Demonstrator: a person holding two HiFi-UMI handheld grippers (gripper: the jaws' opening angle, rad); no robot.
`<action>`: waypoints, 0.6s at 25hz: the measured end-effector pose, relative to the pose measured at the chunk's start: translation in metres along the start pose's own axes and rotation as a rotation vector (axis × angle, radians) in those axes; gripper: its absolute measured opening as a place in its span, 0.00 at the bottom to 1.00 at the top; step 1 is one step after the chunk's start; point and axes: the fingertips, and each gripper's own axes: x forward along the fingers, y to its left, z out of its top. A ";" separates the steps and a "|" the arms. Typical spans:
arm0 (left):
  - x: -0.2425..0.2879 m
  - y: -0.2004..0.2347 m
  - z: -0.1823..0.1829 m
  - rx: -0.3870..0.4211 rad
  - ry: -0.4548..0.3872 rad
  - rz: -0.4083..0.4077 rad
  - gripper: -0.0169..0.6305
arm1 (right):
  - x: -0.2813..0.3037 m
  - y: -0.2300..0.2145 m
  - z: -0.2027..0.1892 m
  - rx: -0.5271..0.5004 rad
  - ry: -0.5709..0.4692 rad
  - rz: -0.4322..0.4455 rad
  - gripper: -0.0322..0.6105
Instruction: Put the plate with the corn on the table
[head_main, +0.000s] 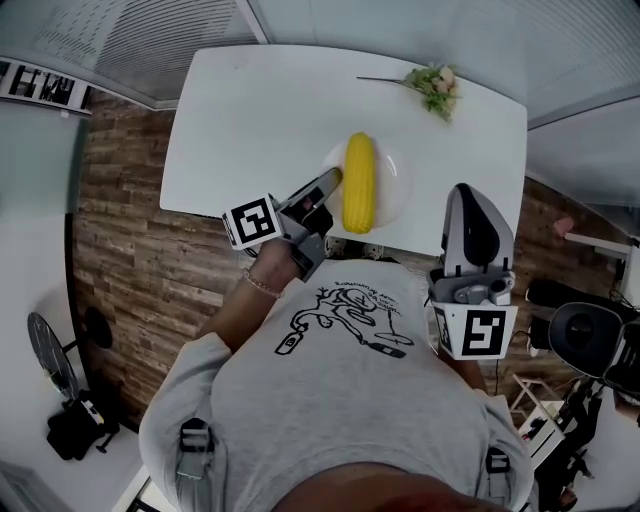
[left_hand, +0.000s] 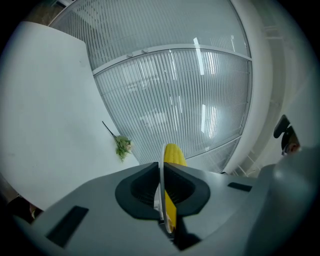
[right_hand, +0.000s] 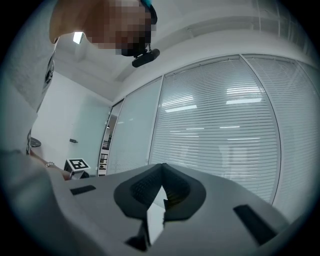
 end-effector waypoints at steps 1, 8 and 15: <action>0.000 0.002 -0.001 -0.003 0.000 0.003 0.08 | 0.000 -0.001 0.001 -0.002 -0.001 0.001 0.06; 0.016 0.006 -0.015 0.012 0.027 -0.001 0.08 | -0.009 -0.012 0.001 -0.004 0.004 0.006 0.06; 0.029 0.030 -0.025 0.036 0.040 0.023 0.08 | -0.015 -0.019 -0.003 -0.003 0.001 0.009 0.06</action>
